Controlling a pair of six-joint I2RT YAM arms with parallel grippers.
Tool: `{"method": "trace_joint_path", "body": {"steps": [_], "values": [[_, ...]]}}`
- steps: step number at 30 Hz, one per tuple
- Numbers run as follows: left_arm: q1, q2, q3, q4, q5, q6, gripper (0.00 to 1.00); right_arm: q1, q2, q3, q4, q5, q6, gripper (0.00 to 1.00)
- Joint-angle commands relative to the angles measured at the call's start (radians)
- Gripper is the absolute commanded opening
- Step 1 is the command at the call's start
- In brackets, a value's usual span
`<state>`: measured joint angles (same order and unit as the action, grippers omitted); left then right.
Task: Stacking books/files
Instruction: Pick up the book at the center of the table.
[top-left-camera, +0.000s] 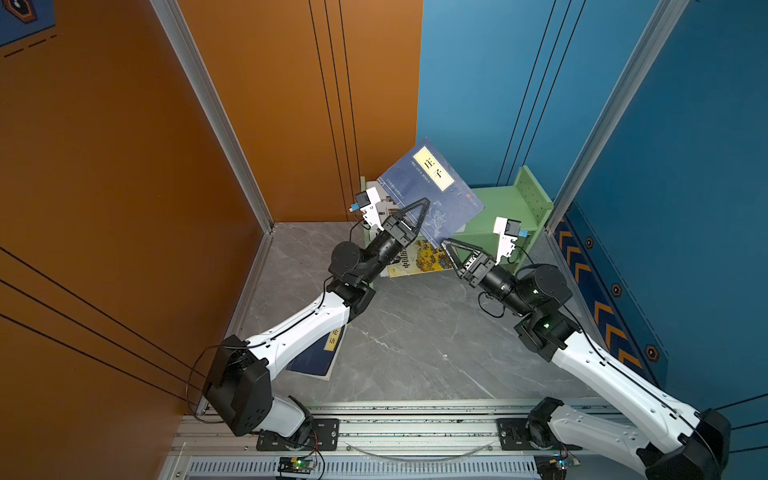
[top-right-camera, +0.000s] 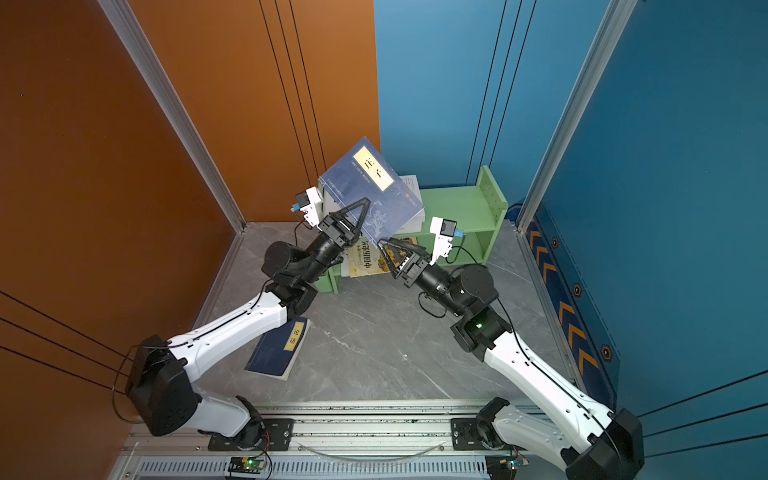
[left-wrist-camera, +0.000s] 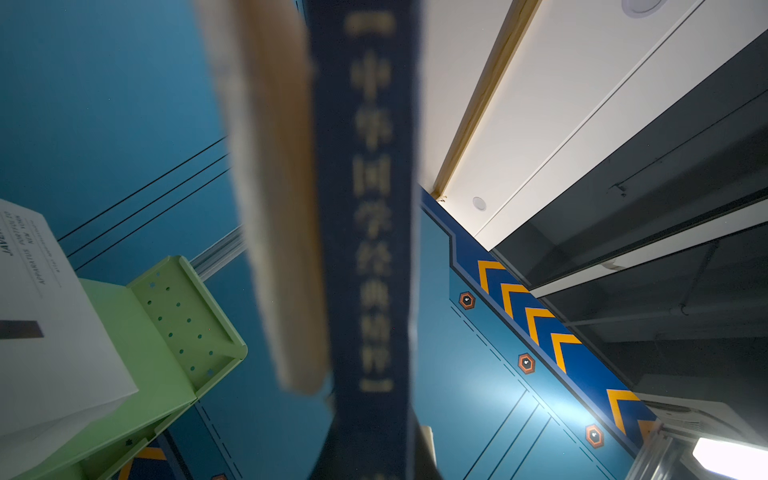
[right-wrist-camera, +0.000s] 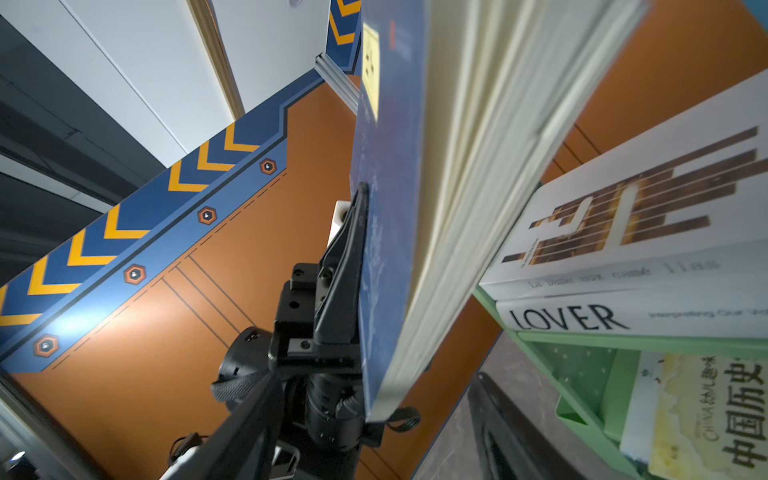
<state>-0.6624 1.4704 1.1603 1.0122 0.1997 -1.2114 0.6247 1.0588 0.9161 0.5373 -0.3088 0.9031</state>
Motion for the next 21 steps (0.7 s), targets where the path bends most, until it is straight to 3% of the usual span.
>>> {"method": "trace_joint_path", "body": {"steps": [1,6,18,21], "values": [[-0.006,0.005,0.001,0.144,-0.014,-0.049,0.00,-0.004,0.031,0.034,0.061,0.068,0.029,0.65],[-0.011,0.022,-0.014,0.184,-0.034,-0.069,0.00,-0.003,0.050,0.030,0.105,0.117,0.066,0.51],[-0.035,0.082,0.021,0.226,-0.050,-0.111,0.02,0.004,0.099,0.065,0.168,0.120,0.100,0.39],[-0.042,0.085,0.018,0.233,-0.060,-0.118,0.02,0.014,0.103,0.070,0.167,0.123,0.101,0.30]]}}
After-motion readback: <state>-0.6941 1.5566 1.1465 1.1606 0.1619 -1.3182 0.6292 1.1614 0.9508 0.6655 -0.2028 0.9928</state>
